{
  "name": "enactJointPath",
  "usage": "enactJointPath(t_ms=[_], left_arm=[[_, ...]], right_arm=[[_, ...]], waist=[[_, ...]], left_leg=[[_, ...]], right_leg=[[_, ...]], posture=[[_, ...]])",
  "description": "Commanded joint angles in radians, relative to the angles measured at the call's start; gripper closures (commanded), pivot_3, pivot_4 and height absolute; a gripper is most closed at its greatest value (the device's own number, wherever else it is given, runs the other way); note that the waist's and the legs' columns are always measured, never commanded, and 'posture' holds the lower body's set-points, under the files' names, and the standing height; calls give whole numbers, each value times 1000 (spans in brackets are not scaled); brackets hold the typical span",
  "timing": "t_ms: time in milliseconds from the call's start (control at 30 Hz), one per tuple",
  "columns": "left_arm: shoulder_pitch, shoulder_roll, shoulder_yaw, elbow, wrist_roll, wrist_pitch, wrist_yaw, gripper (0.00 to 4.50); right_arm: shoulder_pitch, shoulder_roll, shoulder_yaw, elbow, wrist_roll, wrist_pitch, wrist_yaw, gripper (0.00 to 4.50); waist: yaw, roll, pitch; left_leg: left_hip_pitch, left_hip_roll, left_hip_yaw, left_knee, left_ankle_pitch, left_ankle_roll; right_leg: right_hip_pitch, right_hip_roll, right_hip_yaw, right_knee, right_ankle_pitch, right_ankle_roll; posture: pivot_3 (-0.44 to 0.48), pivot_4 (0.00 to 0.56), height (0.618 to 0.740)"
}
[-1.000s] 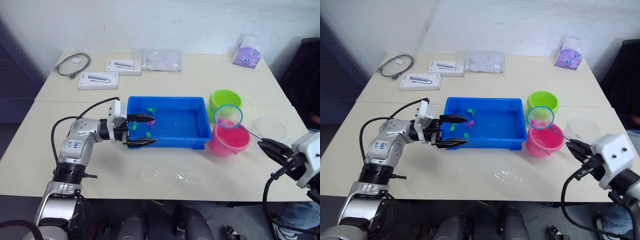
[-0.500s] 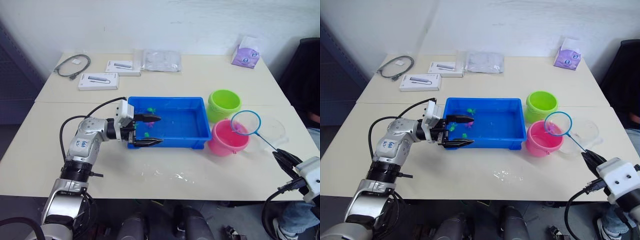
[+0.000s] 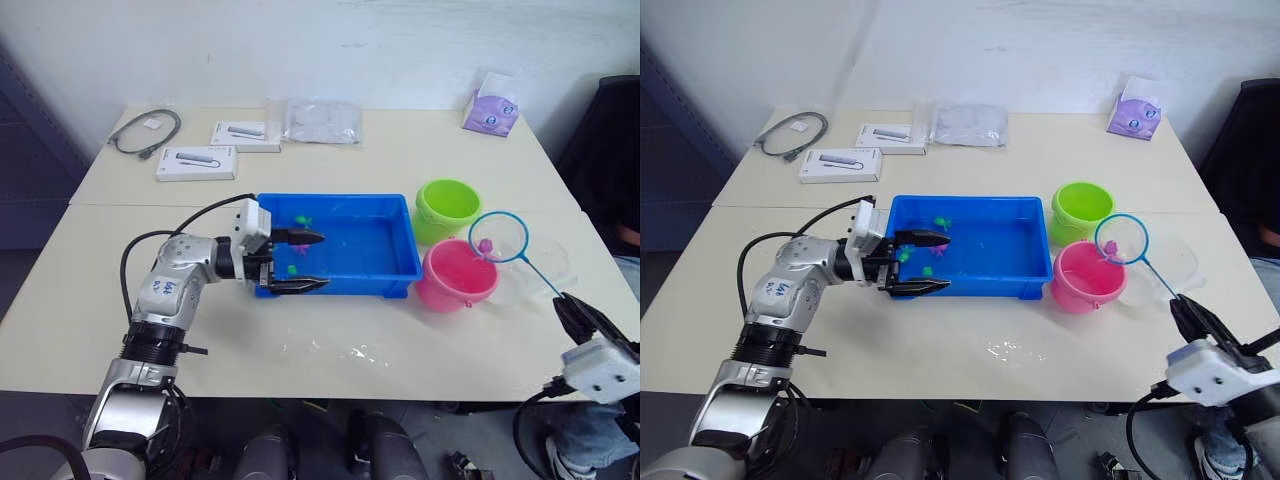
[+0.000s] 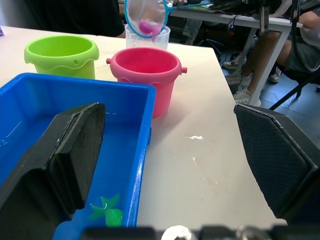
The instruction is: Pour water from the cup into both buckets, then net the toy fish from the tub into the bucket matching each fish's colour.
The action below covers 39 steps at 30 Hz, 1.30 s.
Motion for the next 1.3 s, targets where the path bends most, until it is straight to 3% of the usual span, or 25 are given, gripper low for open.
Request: enactJointPath(t_ms=[33,233,467,633,800,967,1133,1300], left_arm=[[-18,-8,-6,-42,-7,3,8,76],[-17,-9,-3,-53,-17,17,13,76],[-7,-3,0,-61,-15,26,17,76],[10,-3,-7,-69,-15,24,8,76],[15,33,28,-47,-11,18,22,76],[38,92,100,0,-14,7,48,76],[97,165,173,24,-18,-11,53,76],[164,229,249,54,-26,-43,62,76]], right_arm=[[0,-37,-31,25,-235,-101,-177,4500],[7,-60,-22,66,-402,-177,-411,4500],[-11,-149,8,163,-468,-160,-518,4500],[-29,-178,45,204,-402,-135,-509,4500],[-61,-200,135,133,90,-80,-290,4500],[-84,-212,351,-142,725,272,-17,4500],[-359,-161,551,-270,989,653,-29,4500],[-618,-129,668,-226,1000,1010,-99,4500]], waist=[[0,0,0],[-3,0,0],[-17,0,0],[-24,0,0],[-26,0,0],[-29,0,0],[-24,-1,0],[-17,-1,0]], left_leg=[[0,0,0,0,0,0],[0,0,1,0,1,-1],[1,1,2,0,1,-2],[2,2,2,-1,1,-3],[3,2,2,-1,2,-3],[3,4,2,-1,1,-3],[3,4,1,1,1,-2],[1,4,0,0,0,-2]], right_leg=[[0,0,0,0,0,0],[0,1,2,0,0,0],[0,1,4,0,0,0],[0,2,5,1,-1,0],[0,2,6,1,-1,0],[0,3,5,2,-1,-1],[0,1,4,3,-1,-1],[-2,-1,1,3,-2,-3]], posture=[[0,150,740],[0,150,740],[0,150,740],[0,150,740],[0,150,740],[0,150,740],[0,150,740],[0,150,740]])
